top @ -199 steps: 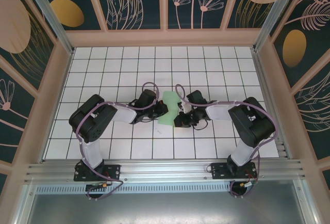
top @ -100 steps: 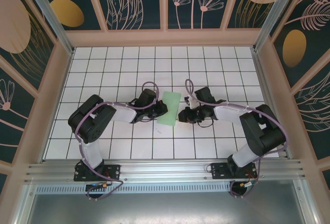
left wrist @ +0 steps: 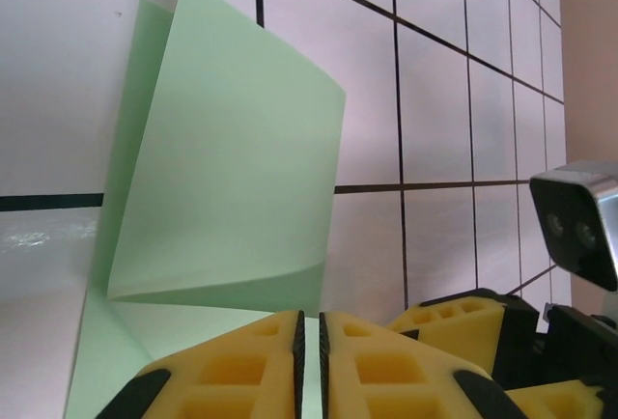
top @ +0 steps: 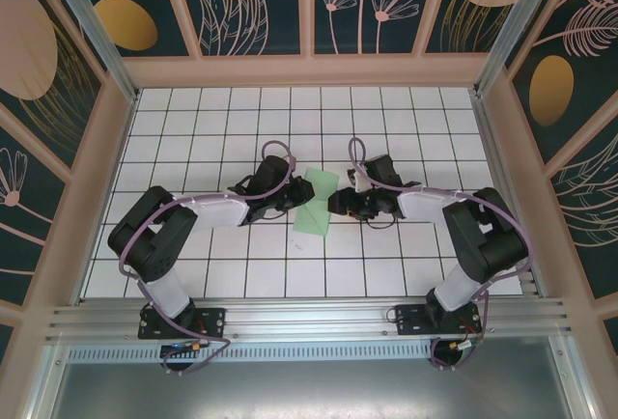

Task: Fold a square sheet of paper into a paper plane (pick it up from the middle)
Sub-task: Fold the triangle a second time at the center of the table, then turn over the paper at the center of the table.

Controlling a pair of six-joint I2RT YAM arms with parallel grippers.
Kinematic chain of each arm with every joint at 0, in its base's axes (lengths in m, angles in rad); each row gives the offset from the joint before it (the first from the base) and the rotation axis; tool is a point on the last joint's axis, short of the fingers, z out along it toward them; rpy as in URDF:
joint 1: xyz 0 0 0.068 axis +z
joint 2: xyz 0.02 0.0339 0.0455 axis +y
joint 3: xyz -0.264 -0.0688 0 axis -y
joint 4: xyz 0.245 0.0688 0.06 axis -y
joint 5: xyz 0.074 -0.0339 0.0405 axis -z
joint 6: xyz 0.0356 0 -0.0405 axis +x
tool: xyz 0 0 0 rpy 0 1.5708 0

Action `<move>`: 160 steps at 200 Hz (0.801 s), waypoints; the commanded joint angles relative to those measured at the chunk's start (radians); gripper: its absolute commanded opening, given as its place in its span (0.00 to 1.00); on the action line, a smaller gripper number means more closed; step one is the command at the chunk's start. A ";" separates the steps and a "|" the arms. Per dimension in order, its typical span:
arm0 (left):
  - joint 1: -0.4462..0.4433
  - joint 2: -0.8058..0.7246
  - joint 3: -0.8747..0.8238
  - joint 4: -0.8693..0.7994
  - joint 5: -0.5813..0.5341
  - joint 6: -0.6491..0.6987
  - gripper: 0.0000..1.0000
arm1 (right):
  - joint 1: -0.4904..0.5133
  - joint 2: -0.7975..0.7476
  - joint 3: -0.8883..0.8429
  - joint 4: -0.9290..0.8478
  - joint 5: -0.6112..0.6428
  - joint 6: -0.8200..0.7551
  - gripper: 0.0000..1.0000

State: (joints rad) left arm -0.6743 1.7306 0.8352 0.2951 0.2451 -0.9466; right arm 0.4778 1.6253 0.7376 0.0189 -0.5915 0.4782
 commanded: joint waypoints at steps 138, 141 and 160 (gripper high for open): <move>0.004 0.114 -0.025 -0.002 0.013 0.017 0.06 | 0.006 0.138 0.090 0.055 0.042 0.049 0.52; 0.004 0.114 -0.026 0.000 0.013 0.017 0.05 | 0.007 0.139 0.091 0.054 0.044 0.049 0.53; 0.005 0.117 -0.034 0.000 0.014 0.018 0.05 | 0.007 0.153 0.103 0.059 0.031 0.052 0.53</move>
State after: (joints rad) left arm -0.6743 1.8336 0.8188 0.2871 0.2535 -0.9436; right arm 0.4786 1.7367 0.8043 0.0486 -0.5732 0.5201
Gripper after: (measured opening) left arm 0.070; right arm 0.526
